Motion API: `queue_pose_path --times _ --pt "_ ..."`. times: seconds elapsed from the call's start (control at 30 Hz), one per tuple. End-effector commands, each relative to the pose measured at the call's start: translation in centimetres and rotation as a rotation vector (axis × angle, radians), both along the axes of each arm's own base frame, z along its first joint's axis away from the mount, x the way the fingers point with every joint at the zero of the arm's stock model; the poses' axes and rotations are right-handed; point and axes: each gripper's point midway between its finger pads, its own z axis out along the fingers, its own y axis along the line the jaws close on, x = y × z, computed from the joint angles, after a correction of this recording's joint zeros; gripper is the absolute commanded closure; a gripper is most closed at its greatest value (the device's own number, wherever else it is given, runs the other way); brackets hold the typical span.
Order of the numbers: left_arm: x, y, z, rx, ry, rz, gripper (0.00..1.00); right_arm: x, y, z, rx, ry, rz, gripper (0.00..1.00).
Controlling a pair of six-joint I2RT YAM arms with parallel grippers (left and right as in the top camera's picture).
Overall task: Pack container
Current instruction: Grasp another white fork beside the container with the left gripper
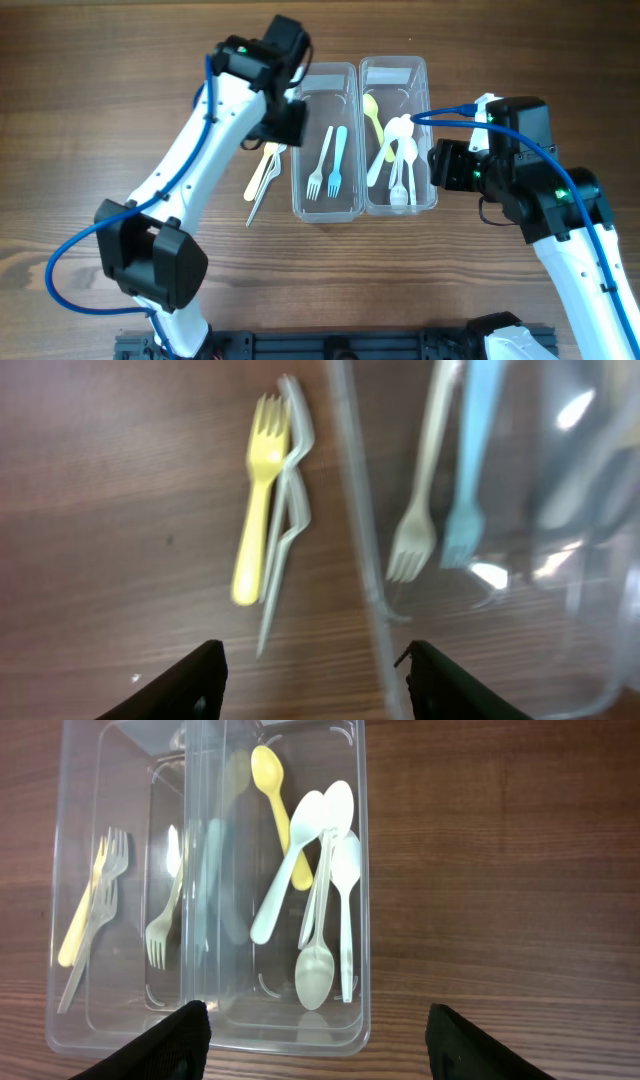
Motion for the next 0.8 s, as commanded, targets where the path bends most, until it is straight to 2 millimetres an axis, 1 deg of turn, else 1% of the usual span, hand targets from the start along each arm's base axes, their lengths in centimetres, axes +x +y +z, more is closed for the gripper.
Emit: queue_pose_path --times 0.0,0.07,0.13,0.17,0.33,0.5,0.63,0.77 --pt "-1.4 2.4 -2.7 0.066 0.077 -0.008 0.41 0.5 -0.3 0.6 -0.008 -0.018 -0.023 0.31" --pt "-2.1 2.9 -4.0 0.078 0.107 -0.012 0.46 0.5 -0.3 0.6 -0.008 -0.017 -0.023 0.31" --pt "-2.9 3.1 -5.0 0.091 0.138 -0.029 0.48 0.4 -0.3 0.5 -0.010 -0.017 -0.020 0.30" --pt "-3.5 3.4 -5.6 0.100 0.162 -0.029 0.48 0.4 -0.4 0.5 -0.011 -0.014 -0.020 0.30" --pt "-4.6 3.8 -7.5 0.114 0.197 -0.030 0.47 0.4 -0.4 0.5 -0.011 -0.015 -0.021 0.30" --pt "-6.7 4.1 -11.1 0.102 0.254 -0.029 0.51 0.4 -0.4 0.5 -0.011 -0.014 -0.021 0.30" --pt "-8.4 4.8 -12.9 0.116 0.295 -0.029 0.52 0.4 -0.4 0.5 -0.011 -0.015 -0.021 0.30" --pt "-9.2 5.0 -14.1 0.116 0.306 -0.035 0.54 0.5 -0.3 0.6 -0.009 -0.019 -0.021 0.29"
